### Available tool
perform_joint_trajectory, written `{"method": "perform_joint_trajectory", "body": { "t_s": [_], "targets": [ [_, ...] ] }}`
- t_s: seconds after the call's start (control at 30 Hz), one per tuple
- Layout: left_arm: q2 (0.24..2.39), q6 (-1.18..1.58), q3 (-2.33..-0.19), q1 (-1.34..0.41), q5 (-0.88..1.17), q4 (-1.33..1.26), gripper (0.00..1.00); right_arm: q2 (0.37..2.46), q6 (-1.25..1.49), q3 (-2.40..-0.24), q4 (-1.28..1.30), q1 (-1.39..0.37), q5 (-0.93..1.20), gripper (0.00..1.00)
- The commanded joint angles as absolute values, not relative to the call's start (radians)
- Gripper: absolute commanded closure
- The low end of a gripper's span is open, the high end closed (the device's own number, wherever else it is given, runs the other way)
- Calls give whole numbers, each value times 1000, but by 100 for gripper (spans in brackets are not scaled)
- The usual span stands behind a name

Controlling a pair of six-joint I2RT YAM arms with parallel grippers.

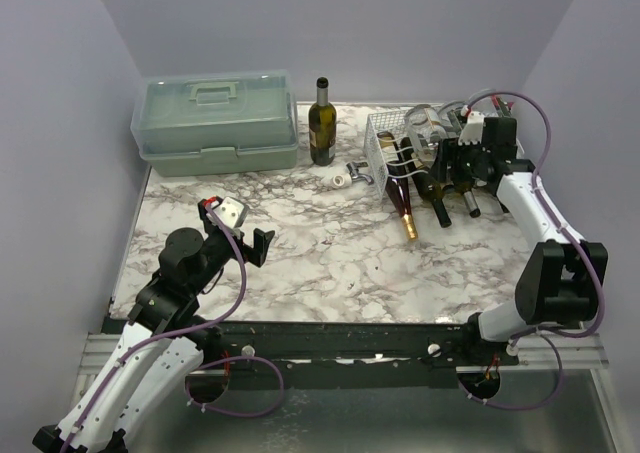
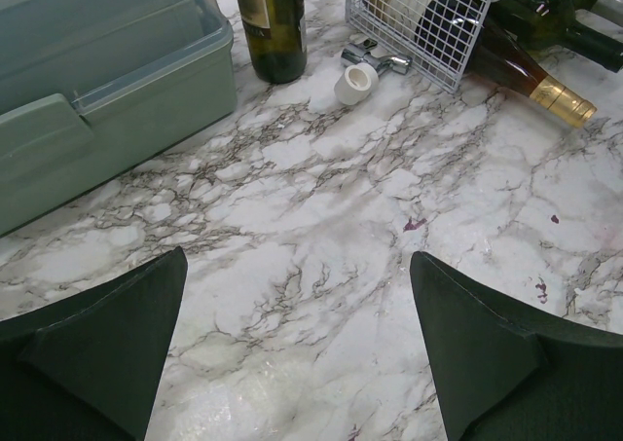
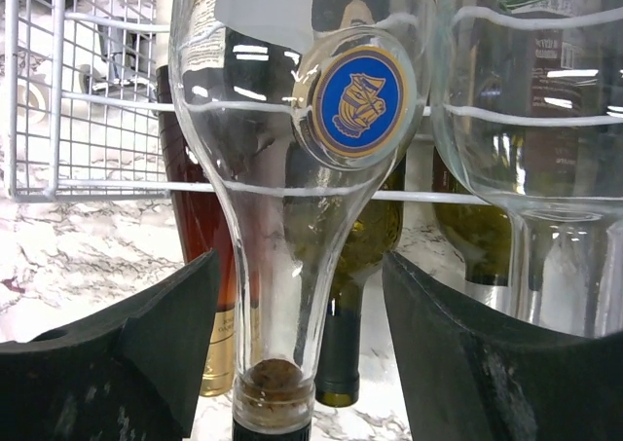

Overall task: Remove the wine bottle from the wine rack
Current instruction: Pick up the wine bottle from the wine rack.

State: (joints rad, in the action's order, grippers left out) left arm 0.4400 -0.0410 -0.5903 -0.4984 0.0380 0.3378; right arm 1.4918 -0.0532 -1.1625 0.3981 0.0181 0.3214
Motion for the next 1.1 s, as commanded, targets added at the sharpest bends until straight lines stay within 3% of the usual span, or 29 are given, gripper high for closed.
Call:
{"method": "perform_joint_trajectory", "body": {
  "t_s": [0.0,0.73,0.97,1.07],
  "targets": [
    [427,-34,-581,-492,60,321,1,1518,-43,-1200,413,2,285,30],
    [409,-37,-580,-492,57,322,1,1597,-37,-1224,416,-61,203,36],
    [404,-37,-580,-492,56,322,1,1597,-41,-1225,419,-65,198,47],
    [402,-38,-580,-492,57,321,1,1589,-43,-1224,418,-64,196,62]
  ]
}}
